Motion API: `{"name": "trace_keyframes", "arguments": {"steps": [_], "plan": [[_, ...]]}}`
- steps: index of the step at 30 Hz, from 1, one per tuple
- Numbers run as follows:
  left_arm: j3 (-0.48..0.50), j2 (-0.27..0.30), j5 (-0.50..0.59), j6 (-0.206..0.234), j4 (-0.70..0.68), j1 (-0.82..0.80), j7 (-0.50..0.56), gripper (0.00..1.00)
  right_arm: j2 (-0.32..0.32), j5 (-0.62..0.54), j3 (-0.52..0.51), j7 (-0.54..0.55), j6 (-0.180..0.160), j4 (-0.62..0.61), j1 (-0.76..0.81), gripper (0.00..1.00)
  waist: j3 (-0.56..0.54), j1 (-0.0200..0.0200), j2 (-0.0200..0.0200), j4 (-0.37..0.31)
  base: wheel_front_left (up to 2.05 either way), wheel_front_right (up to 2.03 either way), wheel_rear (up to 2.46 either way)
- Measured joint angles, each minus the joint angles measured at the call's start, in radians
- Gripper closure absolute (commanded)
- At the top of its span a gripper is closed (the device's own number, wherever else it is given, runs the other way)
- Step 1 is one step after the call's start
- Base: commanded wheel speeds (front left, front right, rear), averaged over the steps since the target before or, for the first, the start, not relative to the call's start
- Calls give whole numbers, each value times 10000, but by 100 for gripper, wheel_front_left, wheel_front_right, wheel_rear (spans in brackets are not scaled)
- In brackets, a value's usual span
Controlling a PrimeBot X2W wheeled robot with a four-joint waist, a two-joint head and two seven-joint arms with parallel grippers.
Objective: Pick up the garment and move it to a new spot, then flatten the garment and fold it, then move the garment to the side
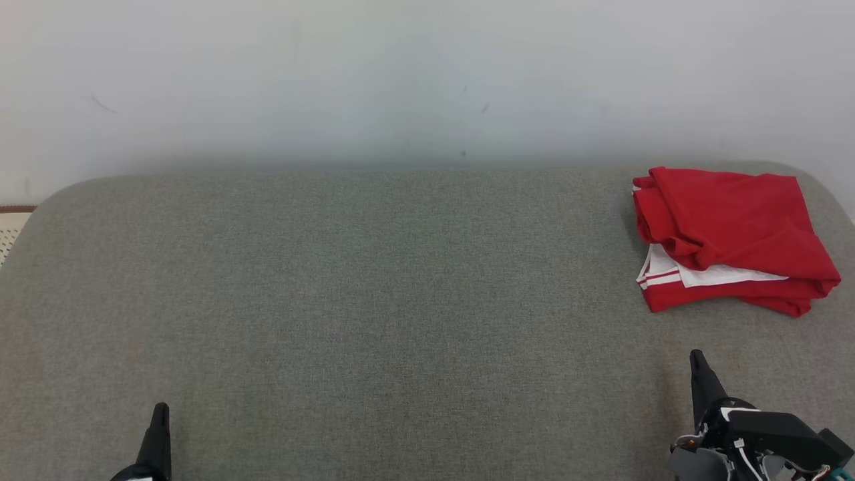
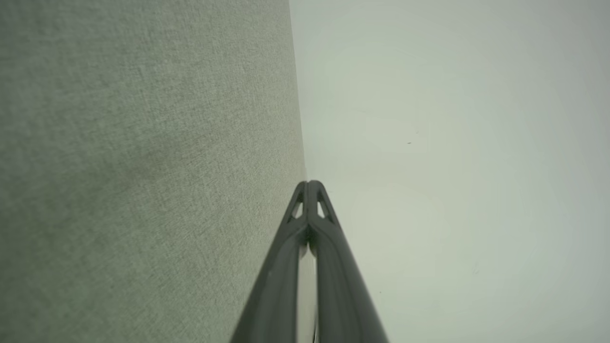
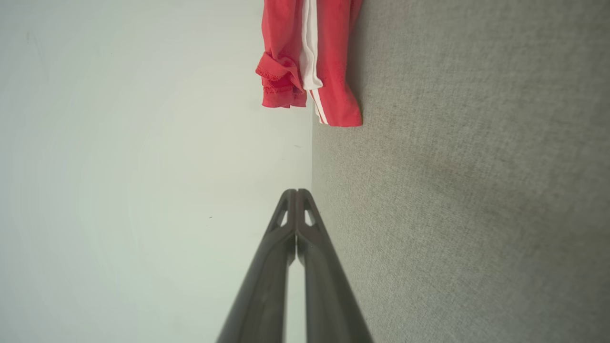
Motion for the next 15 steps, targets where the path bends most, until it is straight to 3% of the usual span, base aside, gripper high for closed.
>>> {"name": "trace_keyframes", "arguments": {"steps": [15], "plan": [[117, 8, -1014, -88, 163, -189, 305, 100, 15, 1066, -167, 207, -2, 69, -121, 100, 55, 0, 0, -10, 0, 0, 0]]}}
